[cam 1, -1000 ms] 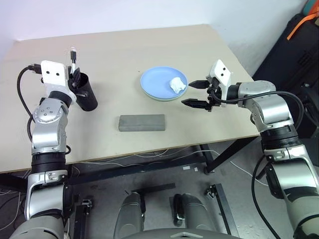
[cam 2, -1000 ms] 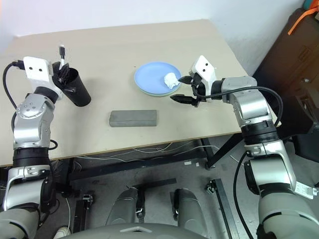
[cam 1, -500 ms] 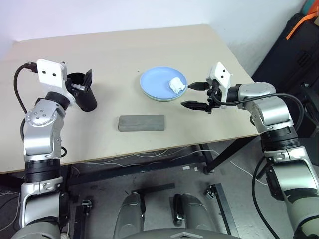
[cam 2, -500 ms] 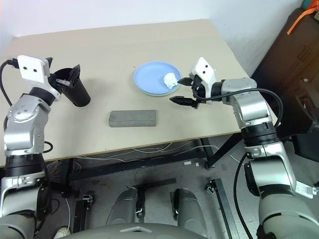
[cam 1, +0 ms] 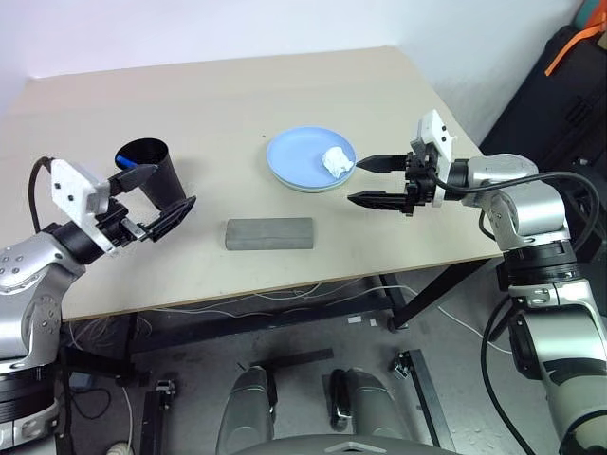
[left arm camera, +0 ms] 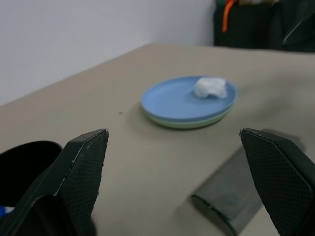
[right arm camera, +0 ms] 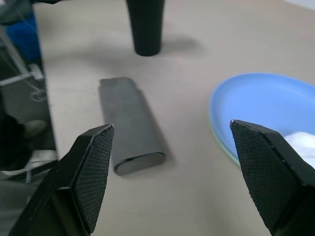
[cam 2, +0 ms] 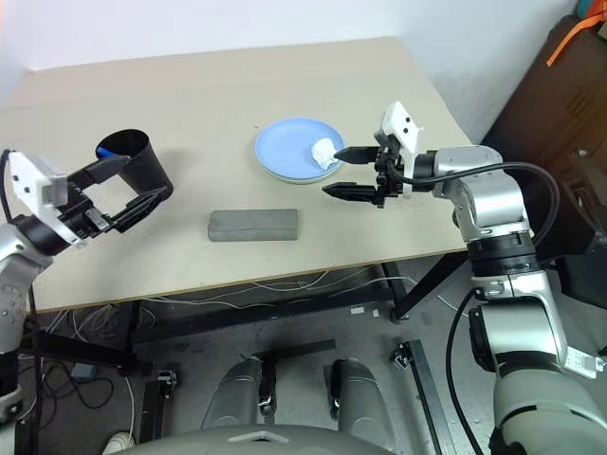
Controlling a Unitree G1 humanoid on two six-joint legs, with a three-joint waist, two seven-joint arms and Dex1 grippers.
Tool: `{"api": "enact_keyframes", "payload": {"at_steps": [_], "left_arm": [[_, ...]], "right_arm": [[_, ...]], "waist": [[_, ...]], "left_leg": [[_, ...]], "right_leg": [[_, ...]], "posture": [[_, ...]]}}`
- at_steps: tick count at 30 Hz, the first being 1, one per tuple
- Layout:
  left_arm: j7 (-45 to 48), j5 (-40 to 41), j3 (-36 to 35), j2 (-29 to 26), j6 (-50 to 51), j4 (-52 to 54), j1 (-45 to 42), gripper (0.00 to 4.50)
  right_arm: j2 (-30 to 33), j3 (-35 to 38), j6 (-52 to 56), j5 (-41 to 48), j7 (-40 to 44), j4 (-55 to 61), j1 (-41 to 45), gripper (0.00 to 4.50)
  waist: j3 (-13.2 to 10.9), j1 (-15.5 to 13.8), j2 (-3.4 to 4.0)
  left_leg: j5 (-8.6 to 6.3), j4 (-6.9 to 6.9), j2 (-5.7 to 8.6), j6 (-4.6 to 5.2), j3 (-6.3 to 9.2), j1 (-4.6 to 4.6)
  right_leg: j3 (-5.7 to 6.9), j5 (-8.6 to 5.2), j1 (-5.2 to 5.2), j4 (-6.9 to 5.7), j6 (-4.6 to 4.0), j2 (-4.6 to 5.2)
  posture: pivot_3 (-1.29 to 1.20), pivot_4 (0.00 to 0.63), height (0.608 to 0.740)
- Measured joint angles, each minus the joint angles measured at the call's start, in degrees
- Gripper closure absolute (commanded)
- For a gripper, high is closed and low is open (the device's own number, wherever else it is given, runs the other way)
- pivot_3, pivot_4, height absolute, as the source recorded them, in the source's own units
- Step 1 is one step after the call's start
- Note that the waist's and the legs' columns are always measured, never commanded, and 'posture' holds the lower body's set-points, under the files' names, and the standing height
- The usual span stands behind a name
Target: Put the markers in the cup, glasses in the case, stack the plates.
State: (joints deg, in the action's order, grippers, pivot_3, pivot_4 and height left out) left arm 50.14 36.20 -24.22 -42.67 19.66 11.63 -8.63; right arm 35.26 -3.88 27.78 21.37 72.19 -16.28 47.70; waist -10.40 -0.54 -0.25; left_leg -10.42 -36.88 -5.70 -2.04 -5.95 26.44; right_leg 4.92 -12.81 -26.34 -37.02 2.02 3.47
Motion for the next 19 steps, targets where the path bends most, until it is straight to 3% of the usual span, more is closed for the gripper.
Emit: {"api": "enact_keyframes", "payload": {"at_steps": [4, 6, 19], "left_arm": [[3.4, 0.8, -0.9, -2.0, 1.4, -2.4, 3.4, 0.03], [3.9, 1.6, -1.6, -2.0, 2.0, -4.2, 3.6, 0.0], [5.4, 0.8, -1.2, -2.0, 3.6, -3.9, 7.6, 0.0]], "right_arm": [[0.1, 0.0, 1.2, 0.2, 0.2, 0.1, -1.8, 0.51], [0.1, 0.0, 2.8, 0.7, 0.3, 0.1, -1.9, 0.03], [-1.1, 0.6, -1.4, -0.4, -3.1, -3.1, -1.0, 0.03]], "waist": [[0.0, 0.0, 0.01], [0.0, 0.0, 0.04], [0.0, 0.1, 0.04]], "left_leg": [[0.0, 0.13, 0.0, 0.0, -0.03, 0.02], [0.0, 0.15, 0.0, 0.0, -0.03, 0.03], [0.01, 0.68, 0.03, 0.01, -0.1, 0.0]], "right_leg": [[-0.01, 0.0, -0.09, 0.06, -0.01, -0.02], [-0.01, 0.0, -0.11, 0.05, -0.01, -0.03], [-0.01, 0.12, -0.13, 0.45, -0.19, -0.02]], "posture": [[0.0, 0.15, 0.738], [0.0, 0.15, 0.738], [0.0, 0.15, 0.738]]}}
